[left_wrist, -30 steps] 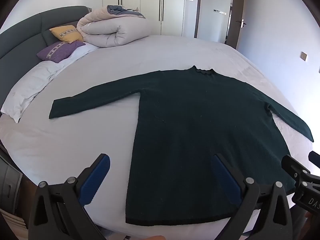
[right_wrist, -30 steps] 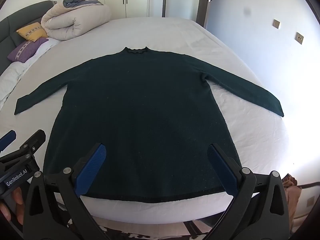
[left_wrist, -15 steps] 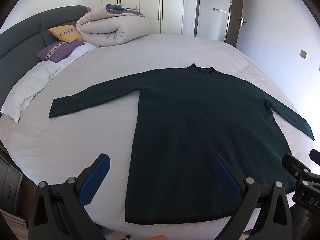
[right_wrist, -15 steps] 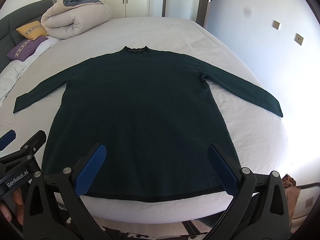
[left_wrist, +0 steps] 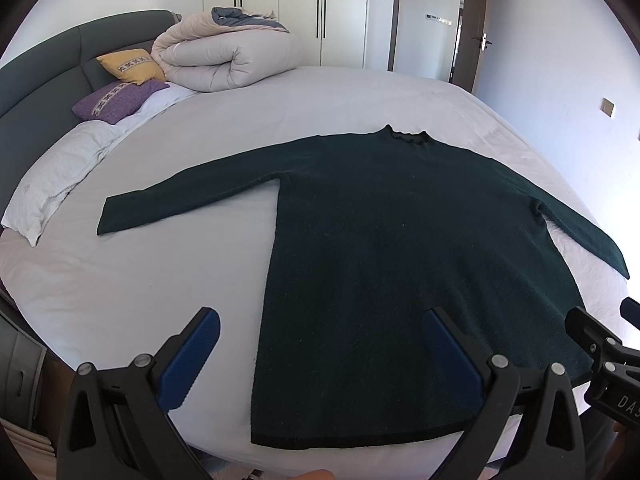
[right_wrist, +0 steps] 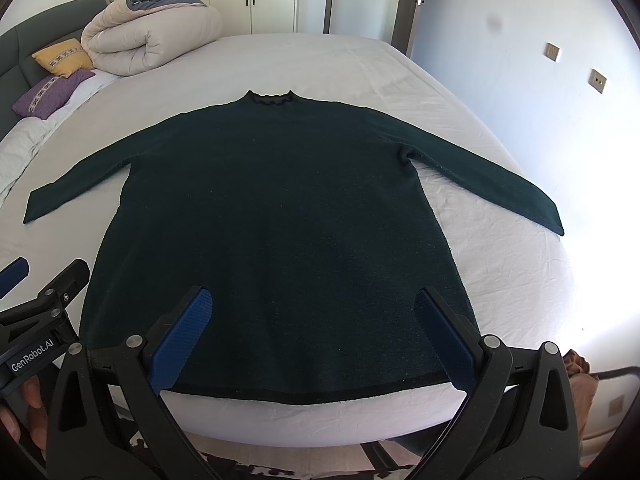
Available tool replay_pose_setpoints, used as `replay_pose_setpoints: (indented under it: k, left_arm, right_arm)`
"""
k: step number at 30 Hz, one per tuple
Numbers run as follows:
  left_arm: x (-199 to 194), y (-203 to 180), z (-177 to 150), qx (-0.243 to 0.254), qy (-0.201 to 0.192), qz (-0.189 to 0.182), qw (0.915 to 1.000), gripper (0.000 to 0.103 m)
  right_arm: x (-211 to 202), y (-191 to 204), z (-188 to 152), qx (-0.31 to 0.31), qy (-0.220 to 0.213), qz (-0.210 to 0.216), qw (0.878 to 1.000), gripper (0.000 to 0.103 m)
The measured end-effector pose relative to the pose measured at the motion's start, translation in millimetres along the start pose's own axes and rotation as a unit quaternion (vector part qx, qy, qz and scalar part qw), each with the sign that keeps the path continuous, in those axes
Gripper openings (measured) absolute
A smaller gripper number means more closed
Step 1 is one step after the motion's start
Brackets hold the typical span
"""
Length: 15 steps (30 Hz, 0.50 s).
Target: Fold small clothes
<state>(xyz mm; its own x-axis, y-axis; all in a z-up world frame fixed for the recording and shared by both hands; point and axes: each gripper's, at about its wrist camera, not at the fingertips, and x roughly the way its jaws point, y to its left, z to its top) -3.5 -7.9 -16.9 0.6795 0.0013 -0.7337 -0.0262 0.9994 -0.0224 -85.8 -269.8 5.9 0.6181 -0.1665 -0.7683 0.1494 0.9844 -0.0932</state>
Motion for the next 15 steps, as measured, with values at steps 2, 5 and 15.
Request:
replay_pose_setpoints:
  k: [2,5,15]
  left_arm:
    - [0.2,0.8,0.7,0.001,0.0,0.0,1.0,0.103]
    - [0.1,1.1,1.1,0.001,0.0,0.0,1.0,0.103]
    - [-0.6,1.0,0.7,0.0,0.002,-0.001,1.0,0.103]
  right_arm:
    - [-0.1,0.4,-0.3,0.0,-0.001,0.0,1.0,0.103]
    - [-1.1,1.6,-0.9,0.0,-0.001,-0.001,1.0,0.103]
    - [0.3,1.2,-1.3,-0.003,0.0,-0.003,1.0,0.103]
